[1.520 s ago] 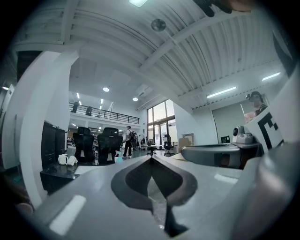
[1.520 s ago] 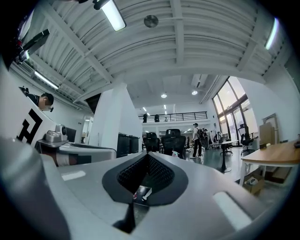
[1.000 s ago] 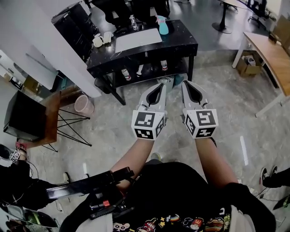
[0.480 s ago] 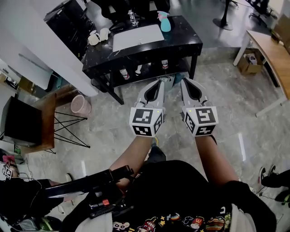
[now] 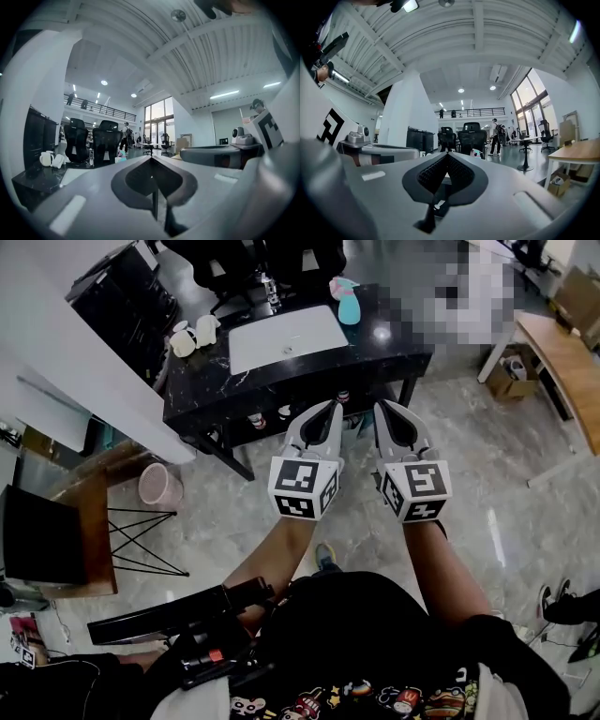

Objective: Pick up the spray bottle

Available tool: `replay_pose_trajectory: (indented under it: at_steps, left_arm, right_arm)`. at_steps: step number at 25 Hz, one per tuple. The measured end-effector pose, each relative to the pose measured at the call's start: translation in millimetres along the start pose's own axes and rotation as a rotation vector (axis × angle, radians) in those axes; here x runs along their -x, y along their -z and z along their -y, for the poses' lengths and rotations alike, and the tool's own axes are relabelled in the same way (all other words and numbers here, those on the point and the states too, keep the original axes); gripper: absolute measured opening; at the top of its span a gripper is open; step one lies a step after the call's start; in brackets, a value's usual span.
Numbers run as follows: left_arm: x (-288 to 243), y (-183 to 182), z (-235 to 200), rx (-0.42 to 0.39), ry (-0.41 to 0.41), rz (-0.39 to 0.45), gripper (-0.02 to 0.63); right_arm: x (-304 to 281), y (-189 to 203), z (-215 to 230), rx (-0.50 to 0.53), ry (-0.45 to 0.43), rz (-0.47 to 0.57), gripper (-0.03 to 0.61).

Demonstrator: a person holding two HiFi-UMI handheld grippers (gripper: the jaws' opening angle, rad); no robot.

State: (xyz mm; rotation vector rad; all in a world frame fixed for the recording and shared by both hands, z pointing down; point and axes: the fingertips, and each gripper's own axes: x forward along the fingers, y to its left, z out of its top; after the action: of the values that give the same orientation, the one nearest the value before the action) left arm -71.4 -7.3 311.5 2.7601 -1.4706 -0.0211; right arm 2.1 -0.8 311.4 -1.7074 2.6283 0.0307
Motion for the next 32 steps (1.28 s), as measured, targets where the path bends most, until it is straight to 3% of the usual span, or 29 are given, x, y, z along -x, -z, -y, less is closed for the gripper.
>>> replay_pose_trajectory:
  at_steps: [8, 14, 21, 32]
  left_arm:
    - [-39.5, -1.9, -61.5, 0.001, 0.067, 0.000, 0.000]
    - [-64.7, 6.1, -76.1, 0.015, 0.092, -0.009, 0.000]
    - [-123.0, 13.9, -89.2, 0.018, 0.102, -0.020, 0.000]
    - [-264.9, 17.0, -123.6, 0.012, 0.035, -0.031, 0.000]
  right_arm:
    - [-69.6, 2.4, -9.7, 0.003, 0.053, -0.003, 0.025]
    - [-94.8, 11.4, 4.9, -0.006, 0.080, -0.016, 0.025]
    - [-138.8, 20.7, 47.0, -0.015, 0.084, -0.024, 0.025]
    - [-252.4, 29.5, 145.6, -0.035, 0.005, -0.025, 0.025]
